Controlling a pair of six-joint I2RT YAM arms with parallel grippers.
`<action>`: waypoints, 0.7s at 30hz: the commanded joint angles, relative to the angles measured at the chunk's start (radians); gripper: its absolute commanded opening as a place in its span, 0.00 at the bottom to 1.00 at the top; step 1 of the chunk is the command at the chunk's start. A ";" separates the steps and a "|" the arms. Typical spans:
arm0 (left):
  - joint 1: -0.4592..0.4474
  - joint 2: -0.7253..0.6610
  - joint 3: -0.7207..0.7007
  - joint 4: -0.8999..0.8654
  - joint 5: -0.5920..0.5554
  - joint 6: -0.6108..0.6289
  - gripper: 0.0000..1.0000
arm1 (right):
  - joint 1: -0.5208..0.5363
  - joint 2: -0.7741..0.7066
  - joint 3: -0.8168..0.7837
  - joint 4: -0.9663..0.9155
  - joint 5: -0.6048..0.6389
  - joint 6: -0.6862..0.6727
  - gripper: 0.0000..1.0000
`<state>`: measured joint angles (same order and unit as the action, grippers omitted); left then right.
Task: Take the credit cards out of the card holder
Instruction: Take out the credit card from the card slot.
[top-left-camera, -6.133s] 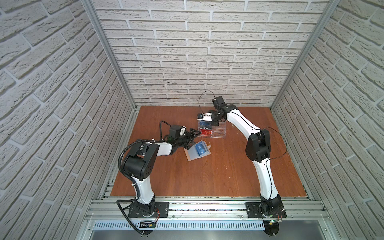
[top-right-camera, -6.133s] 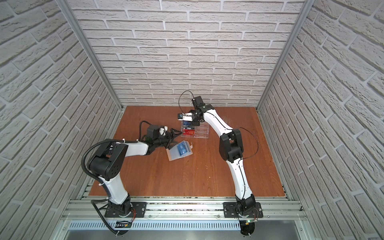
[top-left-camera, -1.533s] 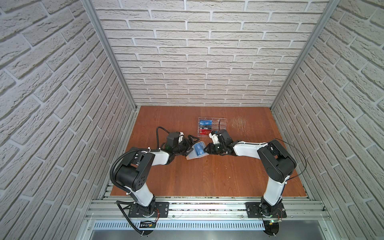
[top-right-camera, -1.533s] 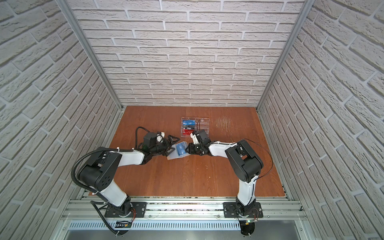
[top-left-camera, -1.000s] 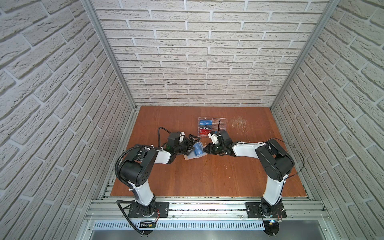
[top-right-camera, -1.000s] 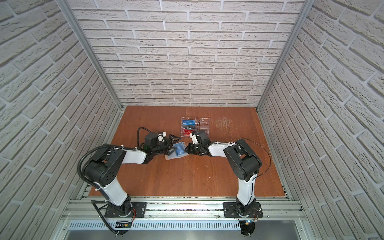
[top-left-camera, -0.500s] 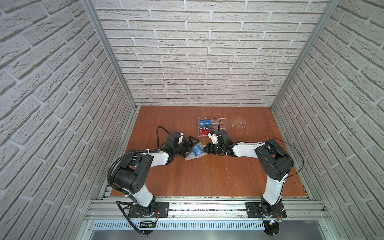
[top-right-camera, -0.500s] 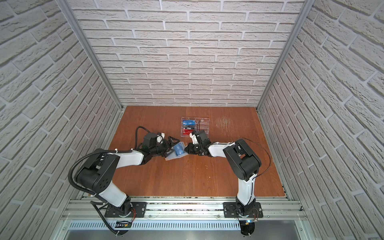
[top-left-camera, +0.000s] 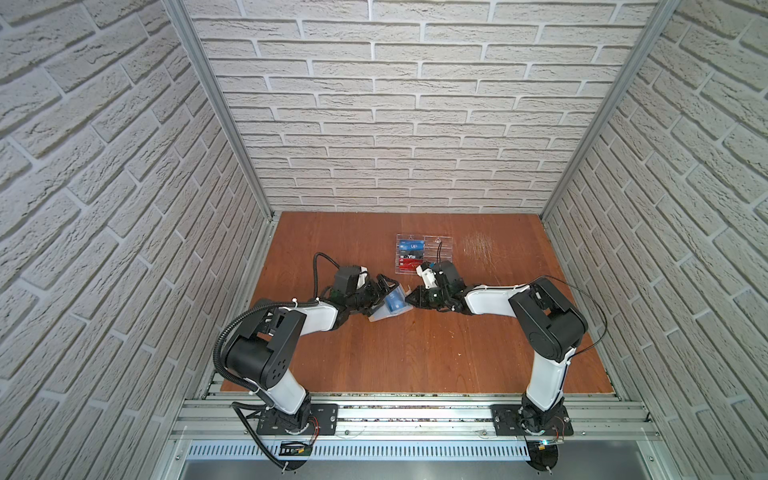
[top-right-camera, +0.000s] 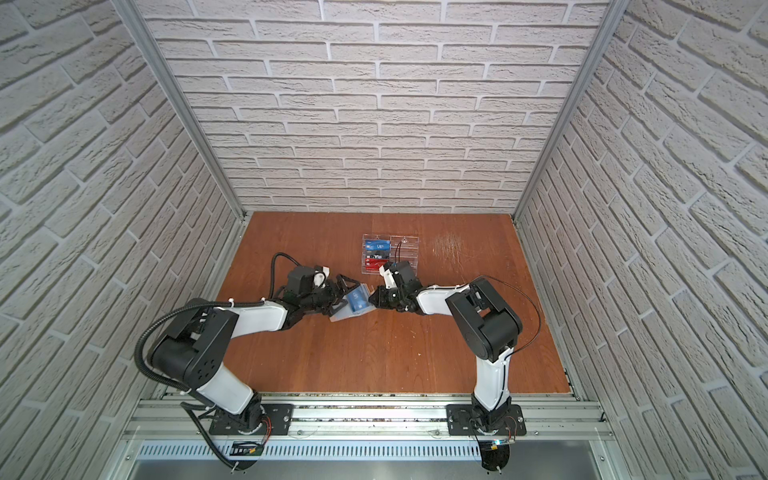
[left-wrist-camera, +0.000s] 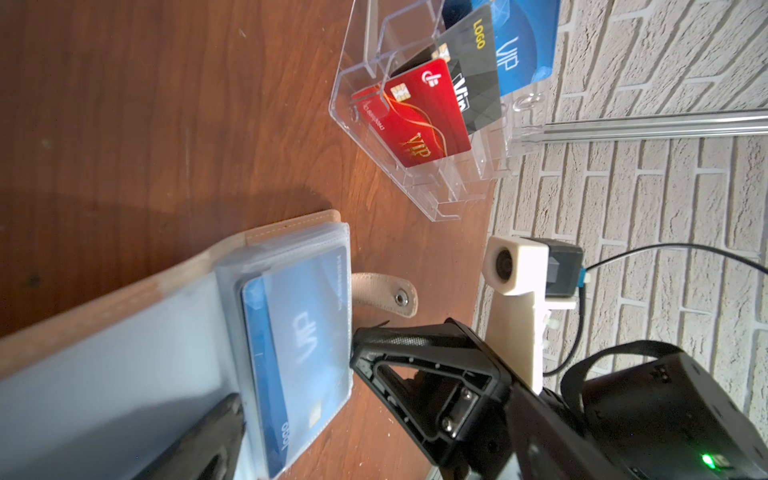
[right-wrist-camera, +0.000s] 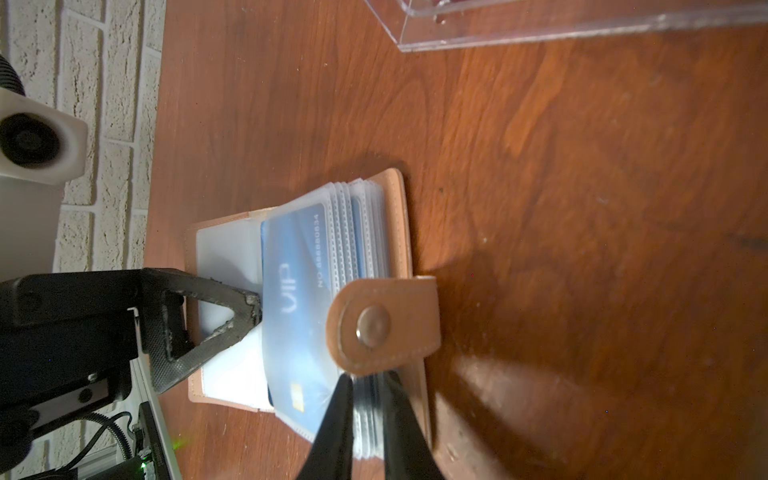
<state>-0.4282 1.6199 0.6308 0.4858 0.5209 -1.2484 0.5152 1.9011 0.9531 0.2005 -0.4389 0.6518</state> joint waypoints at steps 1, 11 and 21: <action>-0.006 0.017 -0.002 0.058 -0.004 0.022 0.98 | 0.022 0.044 -0.042 -0.078 0.005 0.005 0.14; -0.006 0.039 -0.013 0.091 0.001 0.015 0.98 | 0.022 0.042 -0.049 -0.064 0.000 0.012 0.14; -0.007 0.035 -0.027 0.145 0.004 0.015 0.98 | 0.022 0.052 -0.063 -0.039 -0.010 0.025 0.13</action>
<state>-0.4286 1.6501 0.6205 0.5491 0.5213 -1.2491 0.5152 1.9049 0.9318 0.2428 -0.4450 0.6743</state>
